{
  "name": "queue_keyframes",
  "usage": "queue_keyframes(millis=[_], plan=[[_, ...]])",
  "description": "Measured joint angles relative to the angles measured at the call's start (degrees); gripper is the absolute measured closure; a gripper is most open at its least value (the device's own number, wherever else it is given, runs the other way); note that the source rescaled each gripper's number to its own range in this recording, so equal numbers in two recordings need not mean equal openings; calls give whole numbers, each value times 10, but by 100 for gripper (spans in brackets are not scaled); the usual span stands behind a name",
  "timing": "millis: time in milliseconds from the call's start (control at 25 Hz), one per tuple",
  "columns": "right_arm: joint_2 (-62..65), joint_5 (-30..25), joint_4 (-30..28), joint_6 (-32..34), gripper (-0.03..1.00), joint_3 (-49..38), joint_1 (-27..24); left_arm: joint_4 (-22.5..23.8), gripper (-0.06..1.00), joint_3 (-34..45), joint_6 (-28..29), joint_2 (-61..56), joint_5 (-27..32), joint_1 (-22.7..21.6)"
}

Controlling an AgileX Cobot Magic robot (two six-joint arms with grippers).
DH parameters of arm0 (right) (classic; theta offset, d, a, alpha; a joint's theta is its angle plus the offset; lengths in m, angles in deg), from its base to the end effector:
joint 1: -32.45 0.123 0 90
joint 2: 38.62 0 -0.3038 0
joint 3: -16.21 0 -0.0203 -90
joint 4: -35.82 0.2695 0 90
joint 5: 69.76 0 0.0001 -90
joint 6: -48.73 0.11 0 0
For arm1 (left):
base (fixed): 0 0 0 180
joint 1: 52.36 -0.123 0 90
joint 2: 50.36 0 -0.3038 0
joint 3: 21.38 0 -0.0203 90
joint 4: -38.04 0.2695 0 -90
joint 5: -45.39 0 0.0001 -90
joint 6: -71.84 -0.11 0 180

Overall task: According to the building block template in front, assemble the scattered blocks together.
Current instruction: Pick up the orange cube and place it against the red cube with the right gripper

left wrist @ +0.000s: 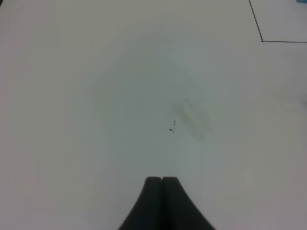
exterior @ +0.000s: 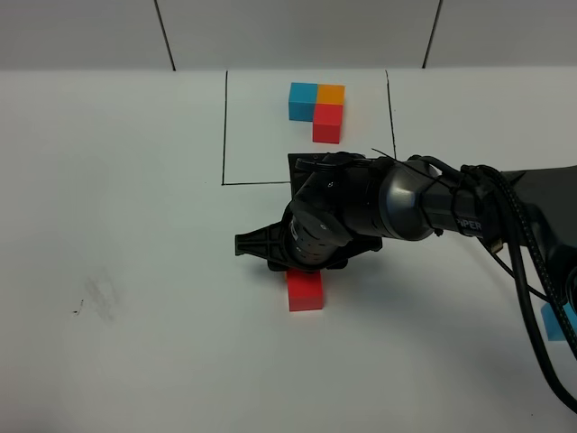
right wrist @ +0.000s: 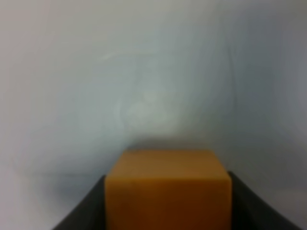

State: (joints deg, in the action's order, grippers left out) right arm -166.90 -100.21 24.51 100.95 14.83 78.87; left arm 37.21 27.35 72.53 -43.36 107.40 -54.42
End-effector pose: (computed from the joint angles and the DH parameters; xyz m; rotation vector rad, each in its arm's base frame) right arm 0.3158 0.3160 0.1025 -0.0724 2.8069 0.2534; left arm 0.0071 -0.0012 0.2773 -0.0484 2.0543 -0.0025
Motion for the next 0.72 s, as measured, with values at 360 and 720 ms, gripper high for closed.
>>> queue_keyframes(millis=[360,720], plan=[[0,0,0,0,50,0,0,0,94,0,0,0,0,0],[0,-4,0,0,50,0,0,0,94,0,0,0,0,0]])
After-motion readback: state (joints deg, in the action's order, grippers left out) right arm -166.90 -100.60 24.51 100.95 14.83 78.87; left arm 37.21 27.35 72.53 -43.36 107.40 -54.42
